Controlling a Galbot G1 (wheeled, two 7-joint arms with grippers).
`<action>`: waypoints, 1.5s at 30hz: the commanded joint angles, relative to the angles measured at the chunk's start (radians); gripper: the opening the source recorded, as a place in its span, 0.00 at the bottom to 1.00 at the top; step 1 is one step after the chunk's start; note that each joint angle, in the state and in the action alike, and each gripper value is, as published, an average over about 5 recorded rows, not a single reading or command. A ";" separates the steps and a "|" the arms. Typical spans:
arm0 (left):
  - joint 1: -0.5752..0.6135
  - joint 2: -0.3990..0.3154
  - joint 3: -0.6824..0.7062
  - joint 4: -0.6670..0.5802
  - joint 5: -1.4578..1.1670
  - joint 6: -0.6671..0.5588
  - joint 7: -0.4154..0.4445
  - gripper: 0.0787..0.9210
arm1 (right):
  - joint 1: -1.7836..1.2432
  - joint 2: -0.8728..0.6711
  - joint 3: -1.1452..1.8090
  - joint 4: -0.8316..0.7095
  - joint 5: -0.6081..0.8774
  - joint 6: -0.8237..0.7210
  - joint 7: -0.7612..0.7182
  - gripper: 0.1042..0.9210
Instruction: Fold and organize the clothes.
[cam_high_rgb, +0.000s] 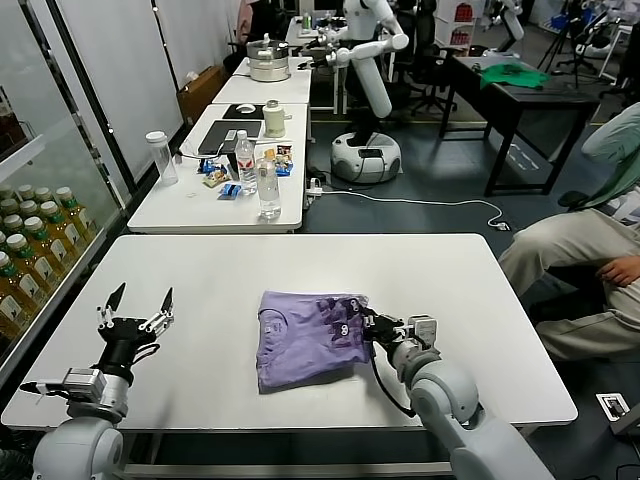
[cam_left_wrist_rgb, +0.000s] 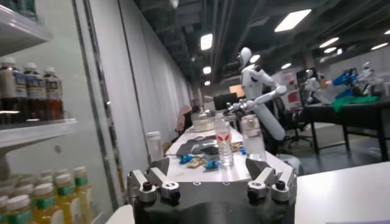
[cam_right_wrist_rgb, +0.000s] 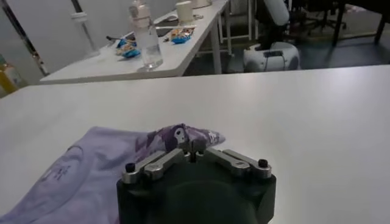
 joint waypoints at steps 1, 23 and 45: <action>0.003 -0.022 0.046 0.054 0.018 -0.139 0.055 0.88 | -0.053 -0.061 0.091 0.000 -0.142 0.005 -0.102 0.04; -0.018 -0.028 0.032 0.043 0.048 -0.185 0.064 0.88 | -0.052 0.010 0.193 -0.019 -0.534 0.226 -0.131 0.79; -0.002 -0.037 0.000 0.062 0.032 -0.205 0.095 0.88 | 0.023 0.056 0.238 -0.123 -0.709 0.309 -0.230 0.88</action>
